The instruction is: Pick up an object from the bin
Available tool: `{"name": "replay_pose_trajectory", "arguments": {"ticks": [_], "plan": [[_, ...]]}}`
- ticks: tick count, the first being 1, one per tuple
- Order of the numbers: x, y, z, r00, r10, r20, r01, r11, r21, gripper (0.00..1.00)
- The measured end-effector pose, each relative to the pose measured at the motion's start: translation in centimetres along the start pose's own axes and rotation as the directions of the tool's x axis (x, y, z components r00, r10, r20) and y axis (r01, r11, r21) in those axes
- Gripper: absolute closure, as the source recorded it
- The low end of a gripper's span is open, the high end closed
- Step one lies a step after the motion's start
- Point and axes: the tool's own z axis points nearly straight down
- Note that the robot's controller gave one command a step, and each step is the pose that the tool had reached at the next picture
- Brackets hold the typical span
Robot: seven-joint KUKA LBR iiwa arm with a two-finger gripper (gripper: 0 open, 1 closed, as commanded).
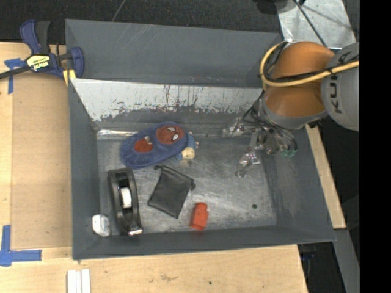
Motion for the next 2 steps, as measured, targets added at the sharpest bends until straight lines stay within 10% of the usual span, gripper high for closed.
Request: {"name": "replay_pose_trajectory", "arguments": {"ticks": [1,2], "plan": [[-3.3,7.8,0.7,0.993,0.114,0.002,-0.114,0.993,-0.001,0.00],[-5.1,13.2,4.2,0.997,-0.083,0.001,0.083,0.997,-0.001,0.00]]}}
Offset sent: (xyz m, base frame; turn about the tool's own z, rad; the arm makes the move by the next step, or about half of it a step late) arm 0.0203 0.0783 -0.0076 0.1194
